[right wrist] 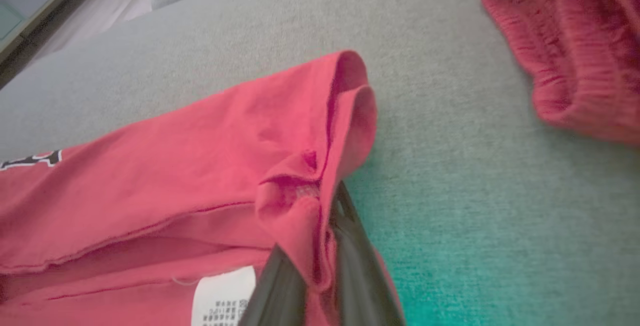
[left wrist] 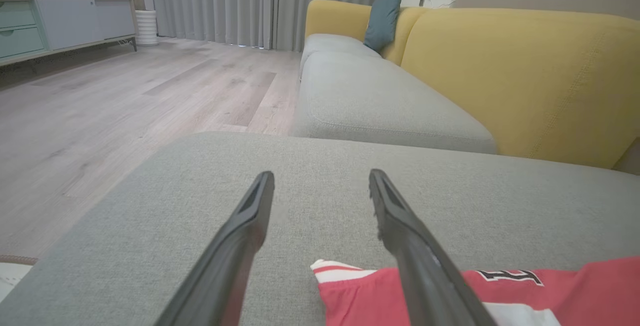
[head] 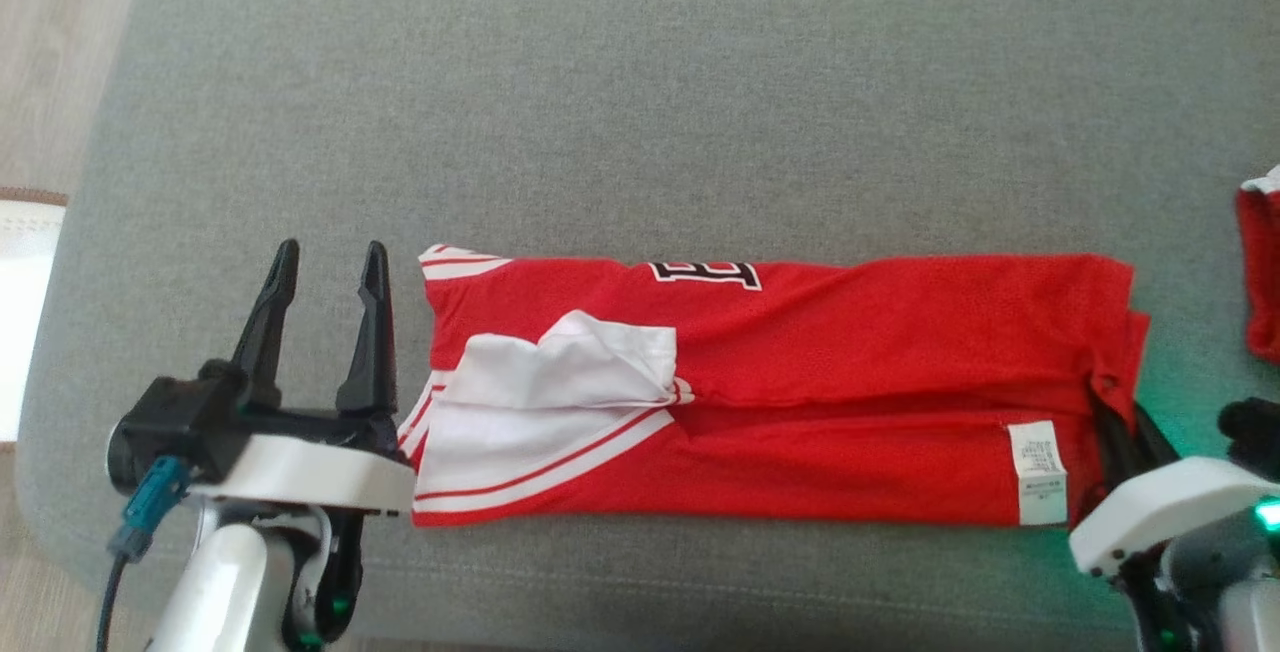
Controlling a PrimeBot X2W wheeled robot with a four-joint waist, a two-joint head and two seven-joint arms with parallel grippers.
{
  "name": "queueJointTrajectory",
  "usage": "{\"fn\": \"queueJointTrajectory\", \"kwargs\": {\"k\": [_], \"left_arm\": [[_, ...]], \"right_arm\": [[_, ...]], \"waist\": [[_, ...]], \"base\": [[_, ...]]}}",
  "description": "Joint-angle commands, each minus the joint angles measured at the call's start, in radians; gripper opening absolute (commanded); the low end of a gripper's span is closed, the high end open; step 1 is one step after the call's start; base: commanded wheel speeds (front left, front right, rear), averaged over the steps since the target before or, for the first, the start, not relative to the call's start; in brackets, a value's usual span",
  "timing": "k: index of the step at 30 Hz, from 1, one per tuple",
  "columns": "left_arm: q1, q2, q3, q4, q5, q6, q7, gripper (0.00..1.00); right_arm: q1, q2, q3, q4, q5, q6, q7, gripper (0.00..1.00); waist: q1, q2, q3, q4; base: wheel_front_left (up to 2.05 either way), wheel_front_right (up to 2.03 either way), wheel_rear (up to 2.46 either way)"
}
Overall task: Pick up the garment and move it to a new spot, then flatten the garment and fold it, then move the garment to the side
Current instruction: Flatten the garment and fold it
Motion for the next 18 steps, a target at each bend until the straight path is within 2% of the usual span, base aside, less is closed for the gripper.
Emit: {"fn": "queueJointTrajectory", "kwargs": {"k": [1, 11, 18], "left_arm": [[-0.023, 0.011, 0.05, -0.031, 0.014, -0.001, -0.012, 1.0], [0.012, -0.004, 0.062, -0.03, 0.035, -0.008, -0.012, 1.0], [0.029, -0.004, 0.062, -0.023, 0.04, -0.006, -0.012, 1.0]], "right_arm": [[0.001, -0.025, 0.0, -0.042, 0.012, -0.001, -0.011, 0.0], [0.033, -0.079, -0.086, -0.082, 0.03, -0.001, 0.013, 0.0], [0.009, -0.061, -0.004, -0.223, 0.008, -0.001, 0.063, 0.0]], "waist": [[0.0, 0.0, -0.012, -0.003], [0.0, 0.0, -0.063, -0.036], [0.0, 0.0, -0.101, -0.056]], "base": [[0.0, 0.0, 0.0], [0.0, 0.0, 0.0], [0.0, 0.0, 0.0]]}}
